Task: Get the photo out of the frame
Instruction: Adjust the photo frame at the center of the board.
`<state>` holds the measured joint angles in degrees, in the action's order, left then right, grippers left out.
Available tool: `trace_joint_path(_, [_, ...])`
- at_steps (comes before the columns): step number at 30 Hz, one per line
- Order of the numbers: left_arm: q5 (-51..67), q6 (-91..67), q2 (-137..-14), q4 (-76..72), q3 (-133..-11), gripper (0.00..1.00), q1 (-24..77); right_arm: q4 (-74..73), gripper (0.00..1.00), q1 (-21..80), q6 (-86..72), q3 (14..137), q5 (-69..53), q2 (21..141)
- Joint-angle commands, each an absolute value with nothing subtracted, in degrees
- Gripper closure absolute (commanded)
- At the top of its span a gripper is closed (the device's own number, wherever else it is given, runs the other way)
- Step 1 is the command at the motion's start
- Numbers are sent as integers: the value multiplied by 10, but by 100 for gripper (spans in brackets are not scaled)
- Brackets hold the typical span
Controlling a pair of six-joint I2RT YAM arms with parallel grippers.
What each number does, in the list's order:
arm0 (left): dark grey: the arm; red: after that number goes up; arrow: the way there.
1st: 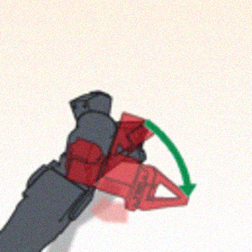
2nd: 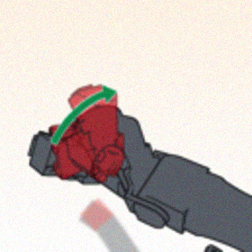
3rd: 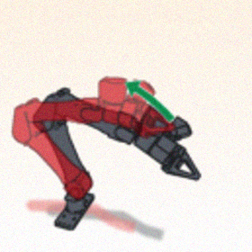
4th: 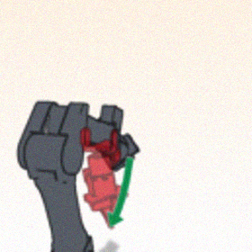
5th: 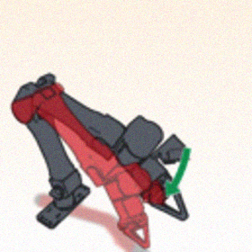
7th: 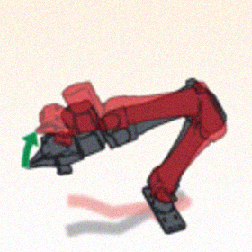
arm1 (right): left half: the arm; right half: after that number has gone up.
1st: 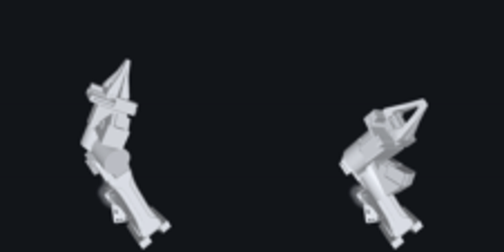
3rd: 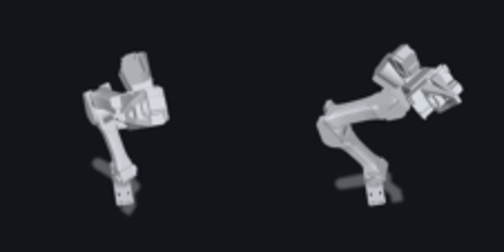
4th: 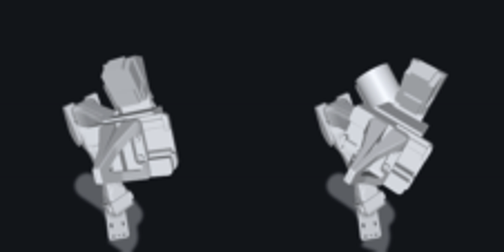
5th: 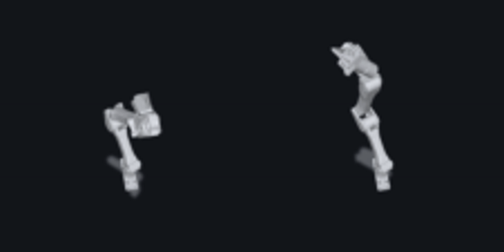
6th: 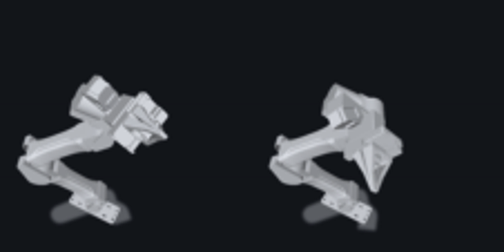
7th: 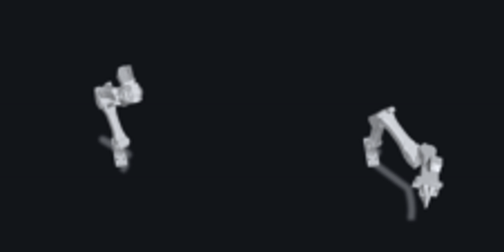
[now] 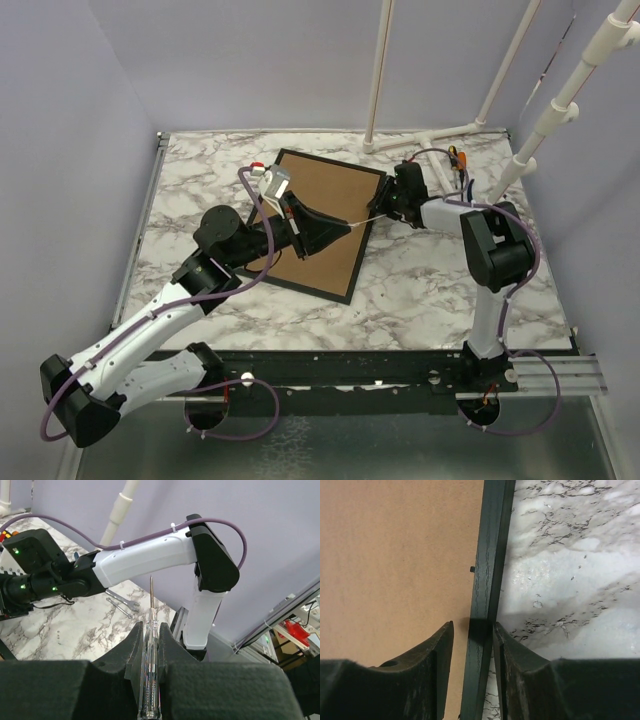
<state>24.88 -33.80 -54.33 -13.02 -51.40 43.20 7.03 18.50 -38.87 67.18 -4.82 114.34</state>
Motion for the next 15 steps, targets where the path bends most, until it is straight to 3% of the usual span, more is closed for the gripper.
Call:
trace_joint_path(1, [260, -337, -532, -143, -517, 100, 431, -16, 64, 205, -362, 689, 26, 1164])
trace_joint_path(8, [247, -335, -511, -150, -508, 100, 430, -20, 79, 232, -334, 650, 21, 1123])
trace_joint_path(15, [244, -336, -501, -156, -500, 100, 430, -8, 80, 268, -348, 585, 17, 1064])
